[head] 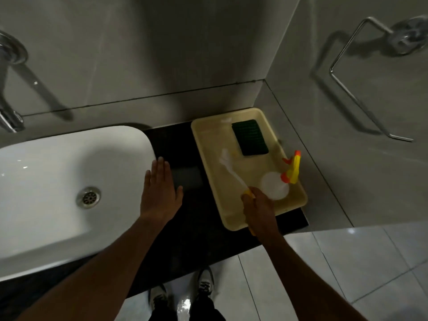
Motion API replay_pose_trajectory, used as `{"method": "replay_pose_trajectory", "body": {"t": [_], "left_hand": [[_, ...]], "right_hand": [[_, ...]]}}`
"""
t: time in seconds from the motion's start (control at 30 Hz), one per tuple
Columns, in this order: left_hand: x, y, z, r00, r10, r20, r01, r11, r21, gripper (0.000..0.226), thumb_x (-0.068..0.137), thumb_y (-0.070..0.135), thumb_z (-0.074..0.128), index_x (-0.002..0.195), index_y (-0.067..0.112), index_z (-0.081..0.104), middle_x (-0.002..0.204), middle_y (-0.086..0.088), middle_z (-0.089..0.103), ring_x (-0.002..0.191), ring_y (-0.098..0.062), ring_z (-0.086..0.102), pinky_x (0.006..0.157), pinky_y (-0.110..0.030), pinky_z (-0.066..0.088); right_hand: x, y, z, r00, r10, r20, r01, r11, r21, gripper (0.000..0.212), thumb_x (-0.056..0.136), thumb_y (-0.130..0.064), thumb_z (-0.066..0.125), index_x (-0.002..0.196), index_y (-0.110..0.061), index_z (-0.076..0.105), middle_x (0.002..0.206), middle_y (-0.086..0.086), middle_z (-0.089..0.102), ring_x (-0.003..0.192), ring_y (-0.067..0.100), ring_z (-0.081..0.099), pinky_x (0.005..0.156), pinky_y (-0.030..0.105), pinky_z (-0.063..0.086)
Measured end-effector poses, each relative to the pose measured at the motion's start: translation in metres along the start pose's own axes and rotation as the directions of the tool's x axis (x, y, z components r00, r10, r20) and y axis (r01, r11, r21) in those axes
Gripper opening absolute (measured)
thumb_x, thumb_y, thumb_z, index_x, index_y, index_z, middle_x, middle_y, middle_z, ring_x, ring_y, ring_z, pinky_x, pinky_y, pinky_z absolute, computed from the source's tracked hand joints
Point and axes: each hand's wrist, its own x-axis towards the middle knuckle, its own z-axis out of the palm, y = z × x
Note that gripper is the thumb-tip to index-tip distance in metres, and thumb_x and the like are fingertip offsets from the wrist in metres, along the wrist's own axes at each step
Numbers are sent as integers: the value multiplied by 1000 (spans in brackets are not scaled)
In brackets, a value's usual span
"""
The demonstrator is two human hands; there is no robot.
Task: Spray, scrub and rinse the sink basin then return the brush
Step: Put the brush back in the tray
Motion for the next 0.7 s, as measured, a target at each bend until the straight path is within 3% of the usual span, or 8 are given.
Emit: {"method": "replay_pose_trajectory", "body": {"t": [0.1, 0.37, 0.53, 0.7], "left_hand": [[0, 1, 2, 1000, -4, -27, 6, 998, 64, 83, 97, 48, 39, 156, 1, 4, 166, -17, -1, 153, -28, -3, 124, -43, 2], [2, 4, 3, 999, -22, -30, 23, 999, 36, 80, 99, 46, 35, 156, 1, 2, 165, -17, -2, 153, -28, -4, 125, -41, 4], [2, 4, 5, 1000, -21, -23, 21, 1000, 13, 79, 100, 48, 31, 156, 3, -2, 165, -15, -8, 153, -26, -9, 124, -38, 0], [3, 2, 8, 999, -15, -50, 15, 1000, 4, 77, 100, 47, 30, 156, 3, 1, 165, -15, -6, 153, -26, -6, 124, -39, 2]], "right_hand": [[32, 7, 20, 998, 5, 56, 0, 996, -94, 39, 101, -31, 46, 131, -8, 52, 91, 20, 70, 82, 37, 67, 74, 51, 57], [77, 15, 38, 992, -3, 123, 24, 985, -169, 28, 104, -25, 39, 106, -2, 55, 81, 20, 66, 72, 36, 65, 66, 49, 56], [84, 21, 41, 993, -20, 115, 67, 902, -427, 32, 100, -34, 40, 102, -7, 57, 76, 13, 64, 67, 32, 62, 61, 40, 53], [91, 21, 40, 991, -27, 132, 90, 858, -505, 38, 97, -43, 42, 104, -14, 66, 87, 9, 70, 78, 28, 67, 65, 35, 52]]}}
